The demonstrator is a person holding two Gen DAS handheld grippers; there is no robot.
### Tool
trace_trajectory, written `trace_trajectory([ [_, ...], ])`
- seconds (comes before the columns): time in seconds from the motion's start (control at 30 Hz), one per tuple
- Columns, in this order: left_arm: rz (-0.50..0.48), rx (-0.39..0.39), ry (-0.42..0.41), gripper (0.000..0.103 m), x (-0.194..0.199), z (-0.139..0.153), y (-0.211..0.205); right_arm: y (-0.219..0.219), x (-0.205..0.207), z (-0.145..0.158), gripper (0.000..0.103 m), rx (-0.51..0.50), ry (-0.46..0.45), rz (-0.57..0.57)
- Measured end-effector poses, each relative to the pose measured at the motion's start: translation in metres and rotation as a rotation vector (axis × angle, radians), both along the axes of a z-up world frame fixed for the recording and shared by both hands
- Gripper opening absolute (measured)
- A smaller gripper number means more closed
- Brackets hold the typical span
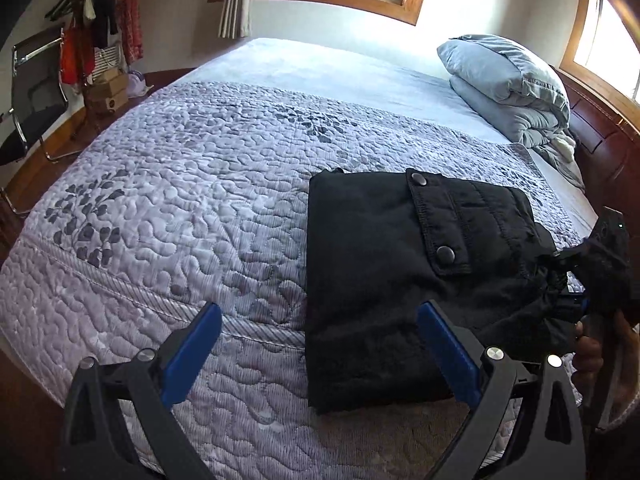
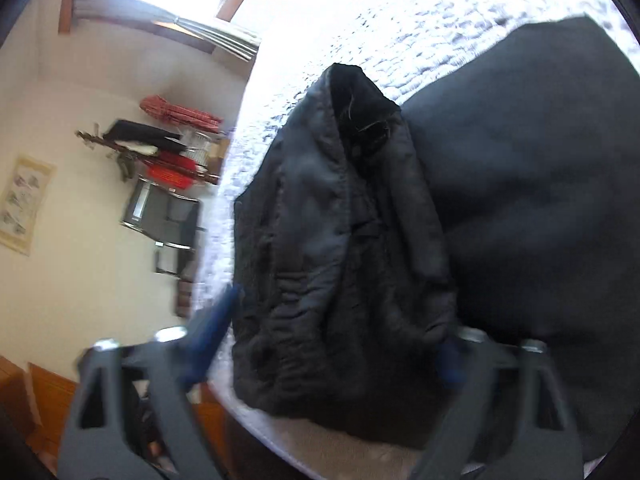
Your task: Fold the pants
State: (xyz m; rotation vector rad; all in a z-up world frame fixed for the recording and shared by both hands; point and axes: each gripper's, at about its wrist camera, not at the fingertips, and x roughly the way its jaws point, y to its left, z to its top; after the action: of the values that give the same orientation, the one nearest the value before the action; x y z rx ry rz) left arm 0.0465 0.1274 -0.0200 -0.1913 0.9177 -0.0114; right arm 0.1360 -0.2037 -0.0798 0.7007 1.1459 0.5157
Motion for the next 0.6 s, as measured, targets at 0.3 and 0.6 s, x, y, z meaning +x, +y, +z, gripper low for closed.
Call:
trace_trajectory([
  [0.3,0.006,0.008,-0.039,0.099,-0.006,0.017,-0.003,0.013,-0.009,0.019,0.031,-0.071,-0.118,0.055],
  [0.6,0.014,0.018,-0.051,0.099,-0.008,0.022,-0.004,0.030,-0.006,0.053,0.030,-0.046,-0.210,0.130],
])
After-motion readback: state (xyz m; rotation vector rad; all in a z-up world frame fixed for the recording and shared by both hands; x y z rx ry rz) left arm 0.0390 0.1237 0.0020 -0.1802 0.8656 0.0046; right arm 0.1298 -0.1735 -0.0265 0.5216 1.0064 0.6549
